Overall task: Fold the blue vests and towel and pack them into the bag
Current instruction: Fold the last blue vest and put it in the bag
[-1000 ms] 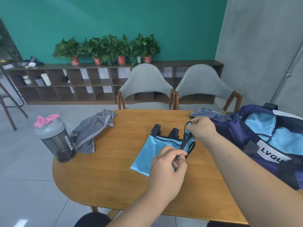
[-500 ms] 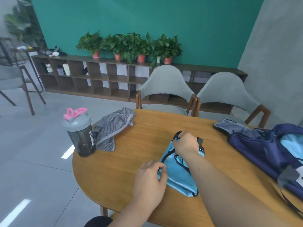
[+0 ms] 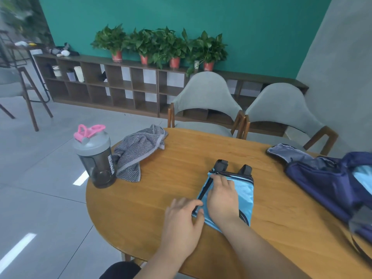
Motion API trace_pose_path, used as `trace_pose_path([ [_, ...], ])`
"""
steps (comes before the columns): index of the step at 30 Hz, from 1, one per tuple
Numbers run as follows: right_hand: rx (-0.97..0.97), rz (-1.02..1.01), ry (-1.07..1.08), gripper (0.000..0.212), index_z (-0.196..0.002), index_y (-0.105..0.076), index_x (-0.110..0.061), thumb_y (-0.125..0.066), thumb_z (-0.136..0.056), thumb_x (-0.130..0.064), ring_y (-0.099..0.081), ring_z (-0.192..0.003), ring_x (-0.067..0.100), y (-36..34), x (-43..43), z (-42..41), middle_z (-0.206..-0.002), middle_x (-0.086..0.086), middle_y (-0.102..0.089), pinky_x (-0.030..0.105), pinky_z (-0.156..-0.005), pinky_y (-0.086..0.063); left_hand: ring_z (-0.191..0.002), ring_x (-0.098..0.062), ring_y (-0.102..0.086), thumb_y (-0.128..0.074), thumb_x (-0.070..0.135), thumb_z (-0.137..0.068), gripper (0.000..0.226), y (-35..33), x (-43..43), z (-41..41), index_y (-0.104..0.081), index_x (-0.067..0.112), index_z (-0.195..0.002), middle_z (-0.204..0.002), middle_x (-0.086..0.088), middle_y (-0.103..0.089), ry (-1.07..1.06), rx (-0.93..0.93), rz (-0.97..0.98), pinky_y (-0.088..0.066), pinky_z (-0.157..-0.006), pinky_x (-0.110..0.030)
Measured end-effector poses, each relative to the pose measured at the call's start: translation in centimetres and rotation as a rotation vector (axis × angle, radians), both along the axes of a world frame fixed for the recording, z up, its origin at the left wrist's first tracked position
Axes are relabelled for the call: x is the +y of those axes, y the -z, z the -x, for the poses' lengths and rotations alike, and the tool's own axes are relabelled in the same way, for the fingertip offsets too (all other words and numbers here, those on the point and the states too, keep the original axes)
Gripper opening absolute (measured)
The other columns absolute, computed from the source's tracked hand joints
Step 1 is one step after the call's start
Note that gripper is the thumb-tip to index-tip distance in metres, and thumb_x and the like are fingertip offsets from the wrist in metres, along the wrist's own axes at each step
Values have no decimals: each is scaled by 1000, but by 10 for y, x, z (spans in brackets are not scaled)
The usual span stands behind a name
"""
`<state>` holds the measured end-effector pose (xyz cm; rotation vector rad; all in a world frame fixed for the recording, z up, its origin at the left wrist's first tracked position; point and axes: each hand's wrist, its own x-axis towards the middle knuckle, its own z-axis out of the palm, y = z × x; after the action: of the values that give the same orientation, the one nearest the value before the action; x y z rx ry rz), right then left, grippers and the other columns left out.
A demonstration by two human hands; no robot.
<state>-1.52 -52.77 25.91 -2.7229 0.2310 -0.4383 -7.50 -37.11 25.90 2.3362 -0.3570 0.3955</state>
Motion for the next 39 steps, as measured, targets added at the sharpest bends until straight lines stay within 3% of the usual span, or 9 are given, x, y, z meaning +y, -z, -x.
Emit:
trace_pose_path([
  [5,81,166,-211,60,-156,-41,-17,-49,-98,-6,-44,-129,26,-9,-29,1,-152,-1,-51,30,-110,-39,-92,-2,-64,-62,37,-96,22,-6,0,10,-73,39,-115,-95,26,-69,163,75,102,-48,-86,-25],
  [9,63,1,-324,63,-157,-44,-20,-42,-98,3,-41,-147,17,-25,-52,11,-160,-4,-44,24,-121,-29,-93,-7,-65,-63,36,-100,28,-14,2,12,-68,40,-127,-99,20,-67,217,161,180,-52,-81,-24],
  [14,-83,37,-149,42,-140,-63,-20,-56,-99,-13,-55,-135,19,-31,-74,32,-144,-3,-61,35,-107,-49,-120,2,-47,-52,36,-106,32,-28,-12,-9,-58,38,-138,-125,22,-51,115,50,8,-39,-100,-19],
  [19,195,175,-171,57,-156,-43,-28,-42,-106,-54,-18,-159,18,-16,-82,48,-169,-3,-29,37,-127,-21,-156,-9,-19,-44,29,-110,48,-32,-41,-49,-42,28,-159,-169,15,-26,323,79,-279,-17,-126,-25],
  [24,200,67,-325,59,-161,-32,-37,-31,-107,-59,0,-159,4,-12,-97,57,-169,-21,-12,36,-131,-6,-162,-13,4,-35,45,-112,59,-32,-57,-71,-26,23,-166,-176,10,-3,364,272,-529,-11,-131,-38],
  [28,4,-132,-304,49,-148,-55,-38,-37,-106,-54,-17,-153,-9,-7,-127,61,-160,-25,-38,37,-129,-17,-159,-12,-13,-48,48,-108,64,-36,-58,-79,-37,16,-162,-172,14,-16,274,411,-305,-23,-128,-35],
  [32,136,0,-278,69,-159,-38,-38,-31,-99,-71,-6,-156,-5,-6,-131,62,-167,-24,-21,32,-131,-6,-136,-18,-47,-48,42,-108,45,-45,-68,-91,-61,15,-141,-151,3,-49,127,309,-246,-39,-113,-30],
  [36,213,165,-263,69,-164,-18,-41,-23,-102,-70,13,-158,4,-10,-120,63,-170,-23,5,28,-124,10,-143,-21,-29,-38,44,-109,52,-42,-84,-90,-47,17,-153,-156,3,-36,93,196,-538,-35,-117,-38],
  [39,229,214,-245,68,-166,-8,-40,-16,-104,-67,21,-157,9,-10,-119,64,-172,-19,12,33,-127,12,-160,-25,5,-24,53,-110,67,-27,-86,-85,-15,19,-167,-173,-3,2,115,232,-646,-10,-130,-43],
])
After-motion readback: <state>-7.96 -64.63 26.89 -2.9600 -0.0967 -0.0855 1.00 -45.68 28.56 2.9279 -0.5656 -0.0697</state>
